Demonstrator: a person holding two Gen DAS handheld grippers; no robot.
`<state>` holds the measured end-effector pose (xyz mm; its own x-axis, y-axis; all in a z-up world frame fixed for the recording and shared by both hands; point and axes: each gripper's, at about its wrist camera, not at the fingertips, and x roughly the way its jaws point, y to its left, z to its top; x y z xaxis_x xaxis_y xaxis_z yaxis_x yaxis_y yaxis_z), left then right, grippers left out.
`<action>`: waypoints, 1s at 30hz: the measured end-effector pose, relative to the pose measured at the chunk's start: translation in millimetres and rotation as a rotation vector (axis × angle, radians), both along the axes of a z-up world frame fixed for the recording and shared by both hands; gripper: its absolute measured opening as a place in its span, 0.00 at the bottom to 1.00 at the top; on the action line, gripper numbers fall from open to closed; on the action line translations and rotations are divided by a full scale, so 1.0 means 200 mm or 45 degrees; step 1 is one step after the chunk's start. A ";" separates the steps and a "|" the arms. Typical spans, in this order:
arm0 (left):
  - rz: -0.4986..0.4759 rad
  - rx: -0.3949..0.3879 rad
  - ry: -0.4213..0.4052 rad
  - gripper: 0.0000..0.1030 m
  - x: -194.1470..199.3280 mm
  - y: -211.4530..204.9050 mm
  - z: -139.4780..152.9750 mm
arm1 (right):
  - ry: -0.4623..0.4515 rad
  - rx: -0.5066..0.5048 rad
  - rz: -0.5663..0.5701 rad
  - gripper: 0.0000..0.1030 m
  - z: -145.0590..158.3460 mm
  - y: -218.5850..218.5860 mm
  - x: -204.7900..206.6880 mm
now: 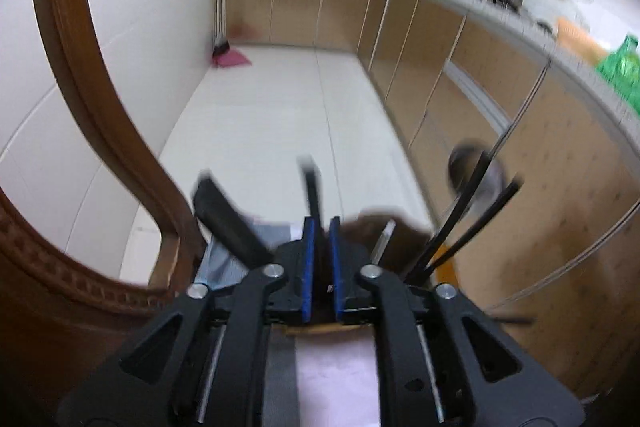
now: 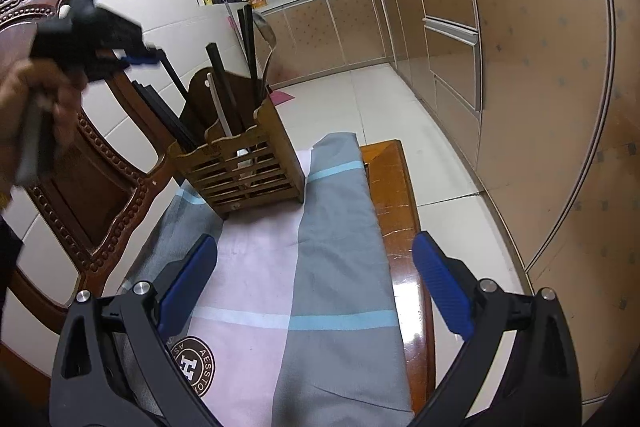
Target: Organize utensils
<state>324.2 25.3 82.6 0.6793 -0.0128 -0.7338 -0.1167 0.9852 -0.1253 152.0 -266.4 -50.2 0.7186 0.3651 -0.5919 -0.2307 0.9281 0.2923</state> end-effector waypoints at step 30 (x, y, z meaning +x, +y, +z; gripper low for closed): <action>0.064 0.206 -0.117 0.96 -1.14 -0.13 -0.47 | -0.062 -0.254 0.021 0.97 -0.03 0.19 -0.16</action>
